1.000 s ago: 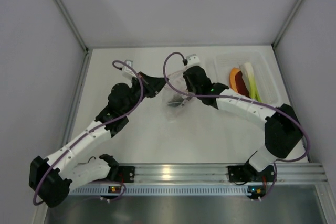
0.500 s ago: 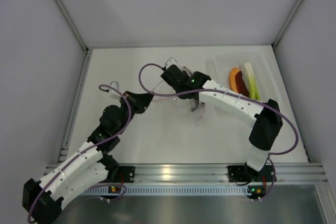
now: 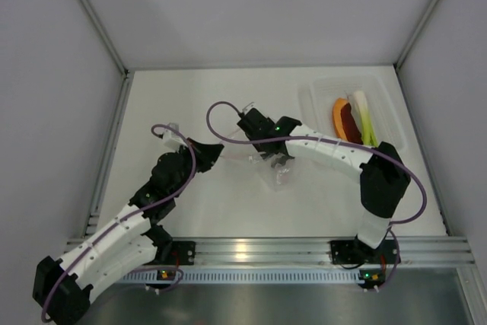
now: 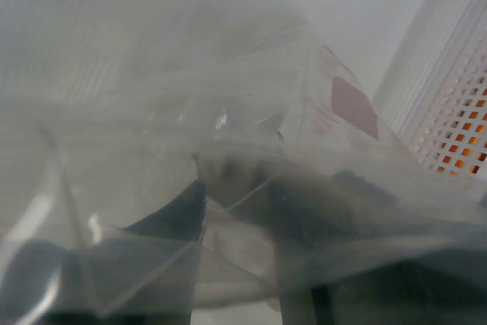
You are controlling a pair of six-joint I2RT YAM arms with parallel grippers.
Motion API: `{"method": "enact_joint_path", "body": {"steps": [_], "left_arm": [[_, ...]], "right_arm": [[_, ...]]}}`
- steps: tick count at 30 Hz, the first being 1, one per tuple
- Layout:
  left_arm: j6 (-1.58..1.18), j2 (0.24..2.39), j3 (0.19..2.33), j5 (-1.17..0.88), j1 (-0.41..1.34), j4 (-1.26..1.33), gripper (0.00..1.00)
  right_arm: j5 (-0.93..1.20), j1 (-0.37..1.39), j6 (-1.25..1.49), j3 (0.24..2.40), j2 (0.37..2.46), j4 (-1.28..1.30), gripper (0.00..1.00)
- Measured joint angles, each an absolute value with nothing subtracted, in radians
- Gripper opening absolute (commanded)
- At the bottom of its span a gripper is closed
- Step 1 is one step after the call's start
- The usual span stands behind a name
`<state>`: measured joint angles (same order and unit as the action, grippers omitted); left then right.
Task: Open the zip-top bag and remove the fake food
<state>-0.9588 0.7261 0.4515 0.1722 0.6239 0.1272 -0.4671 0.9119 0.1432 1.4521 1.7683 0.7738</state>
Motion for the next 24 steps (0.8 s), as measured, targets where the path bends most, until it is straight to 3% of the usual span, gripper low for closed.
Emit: {"method": "enact_joint_path", "body": {"steps": [14, 24], "left_arm": [[-0.960, 0.771, 0.442, 0.199, 0.677, 0.141, 0.00], [-0.966, 0.822, 0.479, 0.448, 0.957, 0.181, 0.00]], "right_arm": [[-0.527, 0.912, 0.297, 1.475, 1.768, 0.797, 0.54], [-0.694, 0.897, 0.397, 1.372, 1.689, 0.792, 0.61]]}}
